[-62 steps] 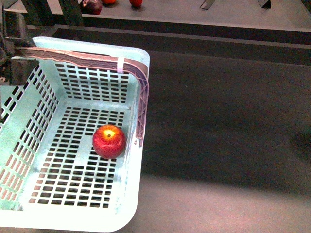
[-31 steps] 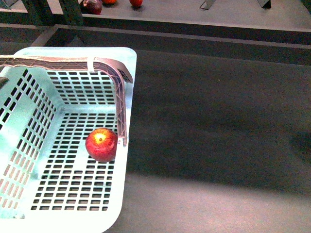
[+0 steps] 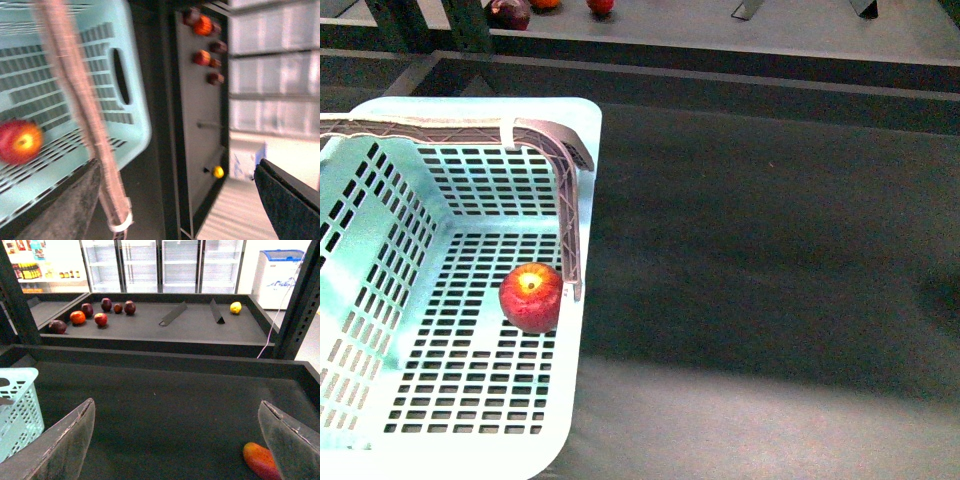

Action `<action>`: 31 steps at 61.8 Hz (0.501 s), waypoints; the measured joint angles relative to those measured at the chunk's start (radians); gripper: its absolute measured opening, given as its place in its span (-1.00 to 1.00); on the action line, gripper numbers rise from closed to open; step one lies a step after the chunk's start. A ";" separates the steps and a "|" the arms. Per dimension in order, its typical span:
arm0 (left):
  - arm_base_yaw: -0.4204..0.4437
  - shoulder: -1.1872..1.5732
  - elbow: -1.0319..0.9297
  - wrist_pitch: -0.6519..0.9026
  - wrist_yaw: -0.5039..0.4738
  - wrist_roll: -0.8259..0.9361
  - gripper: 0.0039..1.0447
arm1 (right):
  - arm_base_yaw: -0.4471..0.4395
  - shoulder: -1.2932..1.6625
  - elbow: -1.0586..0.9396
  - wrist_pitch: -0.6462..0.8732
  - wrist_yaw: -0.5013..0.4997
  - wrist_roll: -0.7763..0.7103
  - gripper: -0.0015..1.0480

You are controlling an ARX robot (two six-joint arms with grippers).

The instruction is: Pick apple with right arm and hold basket with left

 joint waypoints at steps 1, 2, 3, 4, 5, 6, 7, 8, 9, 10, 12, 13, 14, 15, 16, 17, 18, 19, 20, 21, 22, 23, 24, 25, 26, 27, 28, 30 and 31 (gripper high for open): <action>0.007 -0.004 -0.040 0.094 0.014 0.101 0.59 | 0.000 0.000 0.000 0.000 0.000 0.000 0.83; 0.016 -0.010 -0.079 0.160 0.023 0.182 0.52 | 0.000 0.000 0.000 0.000 0.000 0.000 0.83; 0.024 -0.018 -0.116 0.257 0.032 0.291 0.45 | 0.000 0.000 0.000 0.000 0.000 0.000 0.83; 0.029 -0.022 -0.132 0.291 0.039 0.346 0.42 | 0.000 0.000 0.000 0.000 0.000 0.000 0.83; 0.039 -0.032 -0.163 0.352 0.050 0.454 0.35 | 0.000 0.000 0.000 0.000 0.001 0.000 0.83; 0.049 -0.045 -0.190 0.403 0.056 0.586 0.28 | 0.000 0.000 0.000 0.000 0.001 0.000 0.83; 0.058 -0.060 -0.211 0.435 0.060 0.661 0.21 | 0.000 0.000 0.000 0.000 0.001 0.000 0.83; 0.063 -0.067 -0.220 0.459 0.065 0.734 0.18 | 0.000 0.000 0.000 0.000 0.001 0.000 0.83; 0.072 -0.084 -0.235 0.481 0.074 0.826 0.11 | 0.000 0.000 0.000 0.000 0.001 0.000 0.83; 0.082 -0.101 -0.248 0.493 0.081 0.910 0.04 | 0.000 0.000 0.000 0.000 0.001 0.000 0.83; 0.095 -0.127 -0.266 0.501 0.092 1.022 -0.06 | 0.000 0.000 0.000 0.000 0.001 0.000 0.83; 0.103 -0.143 -0.278 0.502 0.101 1.085 -0.13 | 0.000 0.000 0.000 0.000 0.001 0.000 0.83; 0.111 -0.157 -0.290 0.502 0.108 1.137 -0.20 | 0.000 0.000 0.000 0.000 0.000 0.000 0.83; 0.119 -0.170 -0.302 0.502 0.114 1.170 -0.27 | 0.000 0.000 0.000 0.000 0.000 0.000 0.83; 0.122 -0.175 -0.308 0.502 0.120 1.189 -0.30 | 0.000 0.000 0.000 0.000 0.000 0.000 0.83; 0.130 -0.186 -0.320 0.501 0.127 1.223 -0.37 | 0.000 0.000 0.000 0.000 0.000 0.000 0.83; 0.141 -0.202 -0.338 0.496 0.137 1.268 -0.47 | 0.000 0.000 0.000 0.000 0.000 0.000 0.83; 0.151 -0.219 -0.354 0.491 0.147 1.292 -0.58 | 0.000 0.000 0.000 0.000 0.000 0.000 0.83; 0.158 -0.230 -0.364 0.487 0.154 1.308 -0.64 | 0.000 0.000 0.000 0.000 0.000 0.000 0.83; 0.167 -0.248 -0.377 0.481 0.163 1.327 -0.75 | 0.000 0.000 0.000 0.000 0.000 0.000 0.83; 0.176 -0.266 -0.389 0.475 0.173 1.340 -0.85 | 0.000 0.000 0.000 0.000 0.000 0.000 0.83; 0.182 -0.279 -0.397 0.470 0.181 1.348 -0.92 | 0.000 0.000 0.000 0.000 0.000 0.000 0.83; 0.184 -0.285 -0.401 0.468 0.184 1.351 -0.95 | 0.000 0.000 0.000 0.000 0.000 0.000 0.83; 0.190 -0.298 -0.407 0.463 0.188 1.353 -0.94 | 0.000 0.000 0.000 0.000 0.000 0.000 0.83; 0.195 -0.312 -0.414 0.458 0.192 1.361 -0.94 | 0.000 0.000 0.000 0.000 0.000 0.000 0.83; 0.198 -0.318 -0.417 0.455 0.195 1.363 -0.94 | 0.000 0.000 0.000 0.000 0.000 0.000 0.83; 0.203 -0.331 -0.423 0.449 0.202 1.366 -0.94 | 0.000 0.000 0.000 0.000 0.000 0.000 0.83; 0.214 -0.356 -0.436 0.436 0.211 1.372 -0.94 | 0.000 0.000 0.000 0.000 0.000 0.000 0.83; 0.216 -0.362 -0.439 0.433 0.211 1.373 -0.94 | 0.000 0.000 0.000 0.000 0.000 0.000 0.83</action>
